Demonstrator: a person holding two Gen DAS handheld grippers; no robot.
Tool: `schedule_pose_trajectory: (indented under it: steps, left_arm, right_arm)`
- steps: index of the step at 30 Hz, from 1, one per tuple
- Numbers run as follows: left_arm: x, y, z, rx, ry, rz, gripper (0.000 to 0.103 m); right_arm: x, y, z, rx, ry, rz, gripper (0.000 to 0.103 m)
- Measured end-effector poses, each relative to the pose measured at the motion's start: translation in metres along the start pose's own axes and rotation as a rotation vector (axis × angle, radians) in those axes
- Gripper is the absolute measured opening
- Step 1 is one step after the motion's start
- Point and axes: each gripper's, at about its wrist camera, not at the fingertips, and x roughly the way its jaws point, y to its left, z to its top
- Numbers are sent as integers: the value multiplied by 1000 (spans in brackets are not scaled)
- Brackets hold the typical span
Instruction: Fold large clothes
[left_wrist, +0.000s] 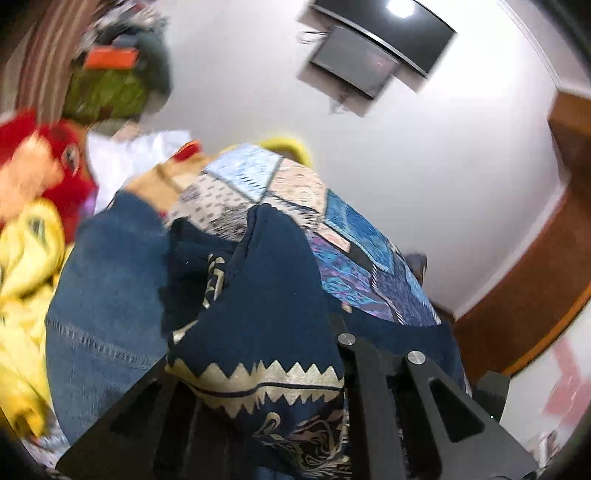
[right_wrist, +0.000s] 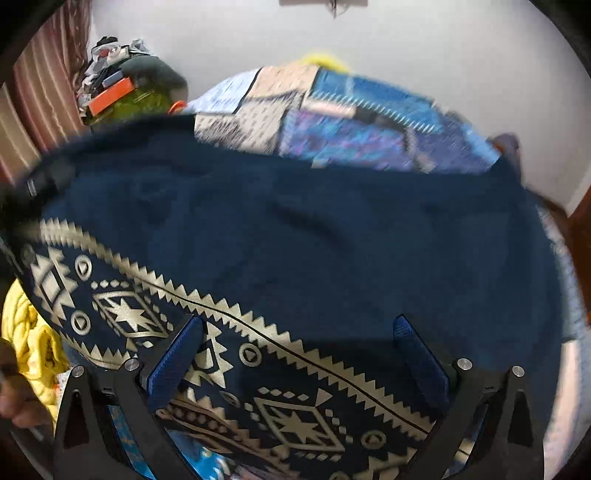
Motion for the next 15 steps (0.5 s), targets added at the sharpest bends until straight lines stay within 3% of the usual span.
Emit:
schedule_pose_trajectory:
  steps: [4, 7, 12, 15]
  left_arm:
    - [-4, -51, 1, 138, 2, -11, 12]
    - [-4, -103, -3, 259, -5, -31, 12]
    - [7, -192, -43, 468, 19, -94, 12]
    - [21, -231, -84, 580, 105, -144, 12]
  right_arm:
    - [-15, -11, 1, -47, 102, 75, 103]
    - [-49, -44, -10, 26, 95, 147, 103]
    - [-120, -117, -39, 151, -8, 4, 103]
    - [-159, -155, -58, 202, -59, -78, 103]
